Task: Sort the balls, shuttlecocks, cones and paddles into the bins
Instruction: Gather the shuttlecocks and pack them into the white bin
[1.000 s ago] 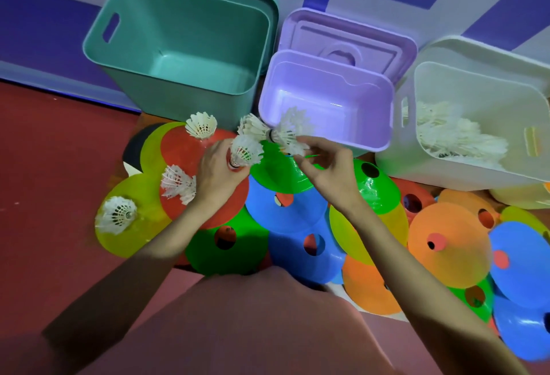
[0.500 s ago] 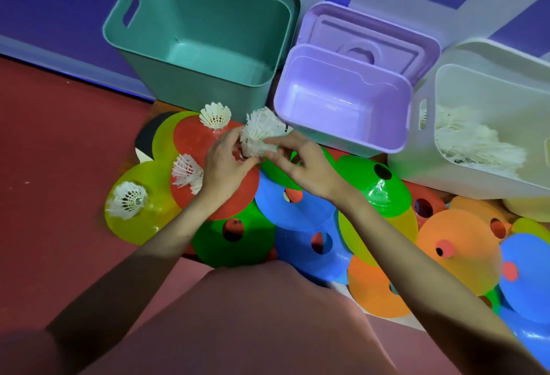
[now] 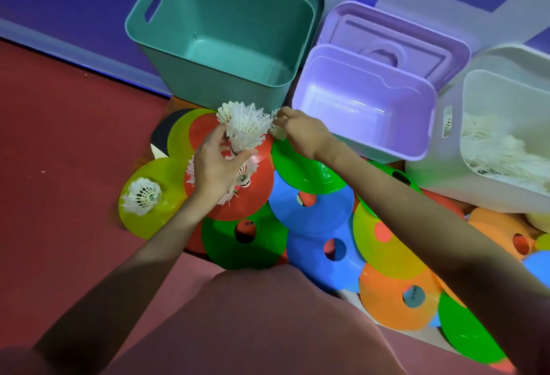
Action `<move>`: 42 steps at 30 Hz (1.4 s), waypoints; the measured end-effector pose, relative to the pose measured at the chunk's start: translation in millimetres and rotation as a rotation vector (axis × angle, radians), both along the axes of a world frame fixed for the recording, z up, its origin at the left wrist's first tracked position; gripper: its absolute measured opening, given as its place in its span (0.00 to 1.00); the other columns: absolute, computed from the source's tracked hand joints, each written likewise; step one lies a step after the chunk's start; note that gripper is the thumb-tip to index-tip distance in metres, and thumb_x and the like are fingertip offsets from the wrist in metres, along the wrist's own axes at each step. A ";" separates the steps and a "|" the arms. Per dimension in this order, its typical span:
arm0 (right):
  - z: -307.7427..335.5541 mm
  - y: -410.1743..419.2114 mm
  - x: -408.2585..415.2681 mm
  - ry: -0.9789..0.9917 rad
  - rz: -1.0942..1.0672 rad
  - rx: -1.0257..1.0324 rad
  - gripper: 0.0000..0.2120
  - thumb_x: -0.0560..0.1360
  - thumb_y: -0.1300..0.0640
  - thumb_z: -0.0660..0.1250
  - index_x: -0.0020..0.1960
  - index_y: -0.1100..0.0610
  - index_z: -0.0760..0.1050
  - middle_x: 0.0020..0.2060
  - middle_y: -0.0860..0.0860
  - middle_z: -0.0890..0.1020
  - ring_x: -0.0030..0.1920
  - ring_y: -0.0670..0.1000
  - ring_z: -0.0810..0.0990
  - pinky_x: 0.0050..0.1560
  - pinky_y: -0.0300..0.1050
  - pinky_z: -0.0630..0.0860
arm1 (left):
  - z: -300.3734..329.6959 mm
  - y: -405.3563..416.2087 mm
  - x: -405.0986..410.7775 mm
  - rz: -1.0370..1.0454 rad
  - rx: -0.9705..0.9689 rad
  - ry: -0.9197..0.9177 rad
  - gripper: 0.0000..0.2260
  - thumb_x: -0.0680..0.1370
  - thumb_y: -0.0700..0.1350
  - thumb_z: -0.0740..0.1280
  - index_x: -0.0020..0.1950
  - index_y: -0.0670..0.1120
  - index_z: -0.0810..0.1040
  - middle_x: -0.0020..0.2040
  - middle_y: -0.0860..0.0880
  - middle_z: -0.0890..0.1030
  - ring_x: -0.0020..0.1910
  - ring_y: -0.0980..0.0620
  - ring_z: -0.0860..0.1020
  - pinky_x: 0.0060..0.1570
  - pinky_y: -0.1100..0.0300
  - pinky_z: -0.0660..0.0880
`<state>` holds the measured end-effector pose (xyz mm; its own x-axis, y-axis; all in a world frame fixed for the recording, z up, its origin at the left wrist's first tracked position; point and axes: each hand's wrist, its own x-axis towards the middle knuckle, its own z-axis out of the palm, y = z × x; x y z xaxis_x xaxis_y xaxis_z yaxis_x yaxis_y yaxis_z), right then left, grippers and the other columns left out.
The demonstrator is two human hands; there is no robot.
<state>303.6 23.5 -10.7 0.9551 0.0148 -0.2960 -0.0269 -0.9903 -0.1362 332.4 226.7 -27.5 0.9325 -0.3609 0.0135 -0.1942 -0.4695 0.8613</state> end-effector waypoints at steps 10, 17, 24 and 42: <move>17.8 -3.7 -8.8 -0.158 0.018 0.044 0.08 0.69 0.68 0.62 0.45 0.63 0.78 0.46 0.57 0.75 0.49 0.59 0.76 0.42 0.52 0.75 | -11.1 11.3 9.9 -0.038 0.101 -0.059 0.26 0.67 0.54 0.76 0.61 0.46 0.75 0.54 0.49 0.81 0.49 0.49 0.80 0.47 0.50 0.79; 59.6 21.8 -57.3 -0.828 -0.417 0.556 0.04 0.78 0.63 0.63 0.45 0.63 0.74 0.41 0.55 0.77 0.39 0.51 0.74 0.42 0.41 0.71 | -15.9 8.4 10.4 -0.100 0.167 -0.078 0.27 0.68 0.52 0.76 0.63 0.44 0.75 0.58 0.47 0.80 0.55 0.46 0.79 0.52 0.47 0.77; 40.4 40.4 -57.5 -0.722 -0.294 0.612 0.04 0.77 0.63 0.64 0.45 0.63 0.75 0.40 0.55 0.77 0.39 0.50 0.73 0.42 0.46 0.73 | -1.1 -4.8 3.5 -0.180 0.108 -0.108 0.24 0.68 0.48 0.77 0.61 0.43 0.76 0.55 0.46 0.80 0.50 0.49 0.78 0.51 0.52 0.76; -31.9 18.7 -15.7 -0.185 -0.326 0.226 0.12 0.77 0.54 0.63 0.52 0.63 0.76 0.50 0.59 0.76 0.51 0.60 0.76 0.44 0.49 0.71 | -8.9 15.6 13.3 -0.024 -0.010 -0.004 0.21 0.68 0.49 0.77 0.58 0.45 0.76 0.52 0.49 0.81 0.47 0.53 0.80 0.46 0.63 0.77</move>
<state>287.9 42.2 -42.5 0.9572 -0.2515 -0.1431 -0.2878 -0.8788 -0.3807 345.7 242.3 -36.4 0.9234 -0.3833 0.0207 -0.2088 -0.4563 0.8650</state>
